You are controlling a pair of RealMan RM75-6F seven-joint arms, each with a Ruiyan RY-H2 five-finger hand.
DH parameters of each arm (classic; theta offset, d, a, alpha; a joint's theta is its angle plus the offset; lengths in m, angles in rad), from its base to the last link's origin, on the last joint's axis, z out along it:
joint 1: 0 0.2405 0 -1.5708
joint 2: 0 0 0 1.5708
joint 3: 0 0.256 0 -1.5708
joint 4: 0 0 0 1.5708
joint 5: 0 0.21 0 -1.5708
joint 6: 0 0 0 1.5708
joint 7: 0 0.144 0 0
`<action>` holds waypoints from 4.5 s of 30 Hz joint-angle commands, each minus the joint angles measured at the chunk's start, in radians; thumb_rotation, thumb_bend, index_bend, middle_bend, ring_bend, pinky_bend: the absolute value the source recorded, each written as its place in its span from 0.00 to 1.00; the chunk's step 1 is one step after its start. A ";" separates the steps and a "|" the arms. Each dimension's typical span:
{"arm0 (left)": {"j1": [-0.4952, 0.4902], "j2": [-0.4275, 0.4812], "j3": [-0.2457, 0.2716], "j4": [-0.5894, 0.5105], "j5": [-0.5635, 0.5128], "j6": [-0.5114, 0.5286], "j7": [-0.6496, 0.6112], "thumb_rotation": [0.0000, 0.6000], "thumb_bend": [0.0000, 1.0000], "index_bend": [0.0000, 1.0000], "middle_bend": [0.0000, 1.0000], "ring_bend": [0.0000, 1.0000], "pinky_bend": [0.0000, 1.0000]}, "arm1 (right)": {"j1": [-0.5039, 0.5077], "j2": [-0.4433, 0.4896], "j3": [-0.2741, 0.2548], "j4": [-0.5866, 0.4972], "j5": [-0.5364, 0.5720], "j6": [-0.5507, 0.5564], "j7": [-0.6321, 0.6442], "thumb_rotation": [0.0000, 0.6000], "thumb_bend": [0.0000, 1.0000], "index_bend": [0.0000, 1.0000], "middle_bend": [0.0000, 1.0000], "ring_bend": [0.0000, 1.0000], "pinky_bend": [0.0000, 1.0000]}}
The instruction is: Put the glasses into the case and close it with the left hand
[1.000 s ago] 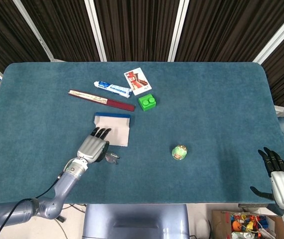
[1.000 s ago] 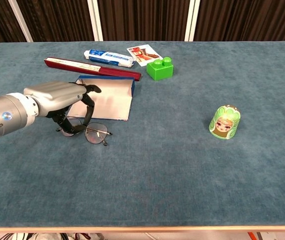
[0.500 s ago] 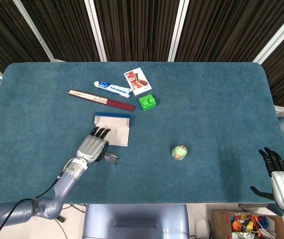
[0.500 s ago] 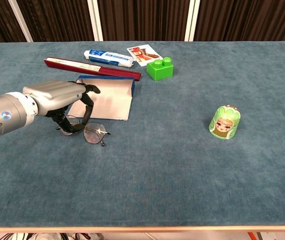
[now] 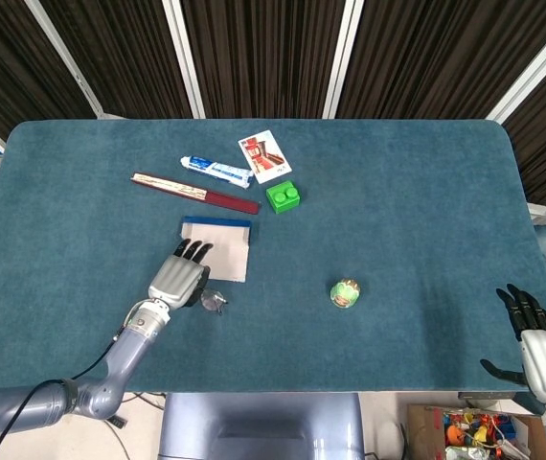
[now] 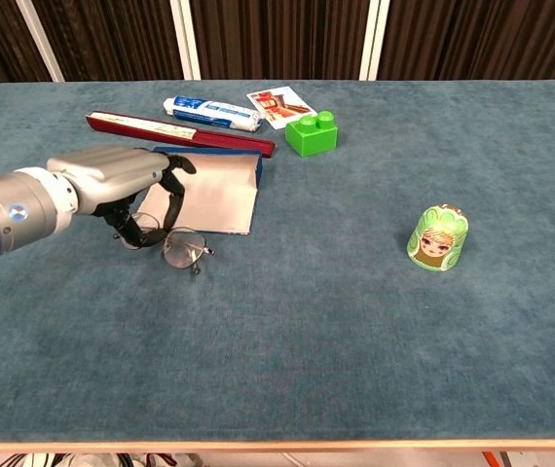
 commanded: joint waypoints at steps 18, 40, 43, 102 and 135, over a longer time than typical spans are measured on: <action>-0.222 -0.127 -0.198 0.116 -0.428 0.039 0.260 1.00 0.45 0.60 0.08 0.00 0.00 | 0.001 0.004 -0.001 -0.006 0.007 -0.009 0.002 1.00 0.09 0.00 0.00 0.00 0.17; -0.284 -0.208 -0.242 0.299 -0.557 0.041 0.248 1.00 0.45 0.60 0.08 0.00 0.00 | 0.002 0.008 0.000 -0.010 0.014 -0.015 0.006 1.00 0.09 0.00 0.00 0.00 0.17; -0.288 -0.216 -0.251 0.327 -0.568 0.034 0.241 1.00 0.45 0.60 0.08 0.00 0.00 | 0.002 0.008 0.001 -0.011 0.015 -0.015 0.006 1.00 0.09 0.00 0.00 0.00 0.17; -0.323 -0.330 -0.286 0.499 -0.507 0.070 0.232 1.00 0.42 0.46 0.06 0.00 0.00 | 0.004 0.016 0.003 -0.022 0.033 -0.030 0.004 1.00 0.09 0.00 0.00 0.00 0.17; -0.069 -0.006 -0.134 -0.073 -0.372 0.072 0.006 1.00 0.47 0.00 0.73 0.65 0.65 | 0.003 0.015 0.004 -0.026 0.034 -0.029 0.006 1.00 0.09 0.00 0.00 0.00 0.17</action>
